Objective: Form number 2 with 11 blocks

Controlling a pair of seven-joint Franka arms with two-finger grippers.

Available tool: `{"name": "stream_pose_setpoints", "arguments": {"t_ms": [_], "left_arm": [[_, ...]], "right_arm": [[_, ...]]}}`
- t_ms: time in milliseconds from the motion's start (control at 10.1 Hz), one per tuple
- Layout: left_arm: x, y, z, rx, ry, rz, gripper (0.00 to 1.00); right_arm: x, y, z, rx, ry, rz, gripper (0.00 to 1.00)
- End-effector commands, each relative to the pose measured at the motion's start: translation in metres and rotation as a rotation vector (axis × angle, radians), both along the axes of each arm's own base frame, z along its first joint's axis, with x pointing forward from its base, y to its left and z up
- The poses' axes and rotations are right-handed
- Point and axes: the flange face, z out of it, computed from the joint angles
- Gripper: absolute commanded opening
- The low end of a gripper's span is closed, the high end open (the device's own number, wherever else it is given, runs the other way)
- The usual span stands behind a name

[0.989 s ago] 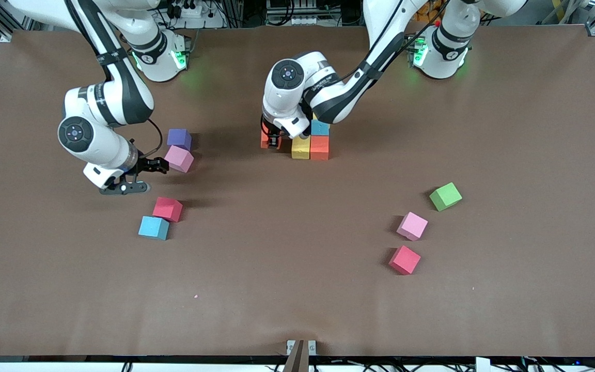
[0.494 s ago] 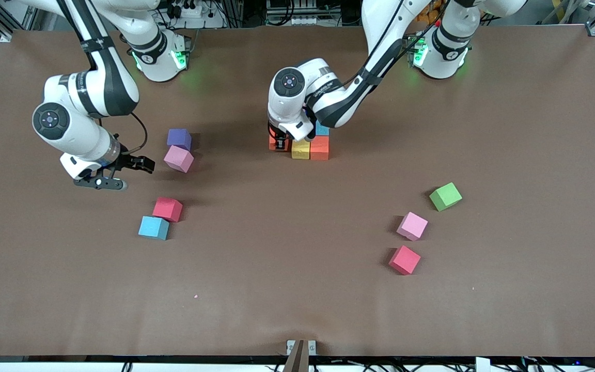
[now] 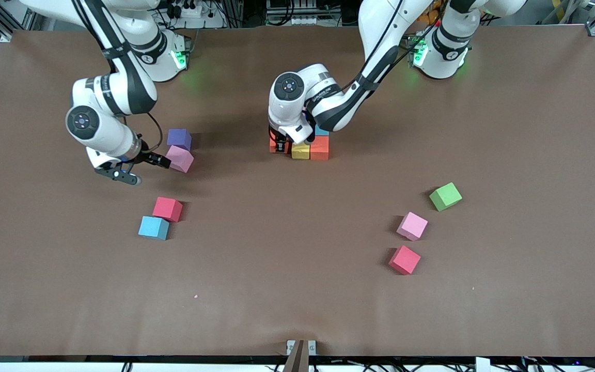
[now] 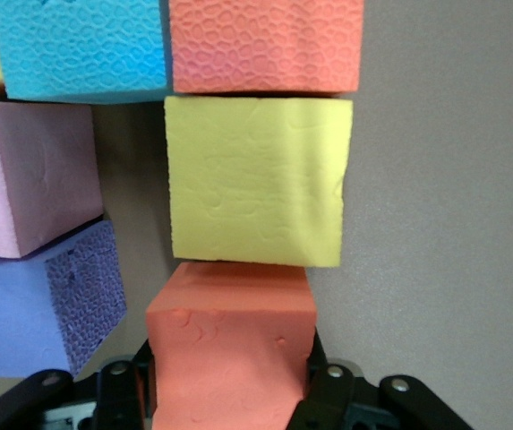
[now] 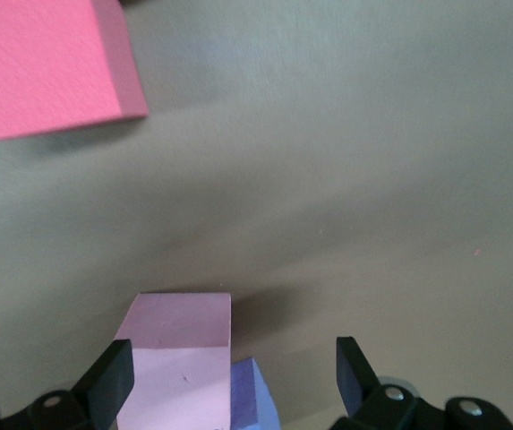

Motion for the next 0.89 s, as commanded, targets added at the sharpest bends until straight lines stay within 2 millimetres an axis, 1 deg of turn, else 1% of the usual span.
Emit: {"name": "stream_pose_setpoints", "arguments": {"t_ms": [0,297,494,692,791], "left_arm": [[-0.004,-0.001,-0.002,0.017,-0.033,-0.003,0.58],[-0.006,0.004,-0.008,0.035,-0.038,-0.016,0.58],[-0.005,0.004,-0.009,0.035,-0.037,-0.014,0.58],[-0.003,0.006,-0.01,0.038,-0.036,-0.011,0.58],[0.001,0.008,-0.01,0.04,-0.04,-0.004,0.58]], "right_arm": [[-0.007,0.014,-0.012,-0.011,0.022,-0.102,1.0],[-0.01,0.037,-0.027,0.001,0.011,-0.075,1.0],[-0.014,0.051,-0.029,0.004,0.01,-0.044,1.0],[-0.025,0.057,-0.043,0.006,0.026,-0.021,1.0],[-0.03,0.056,-0.047,0.005,0.032,-0.012,1.0]]}}
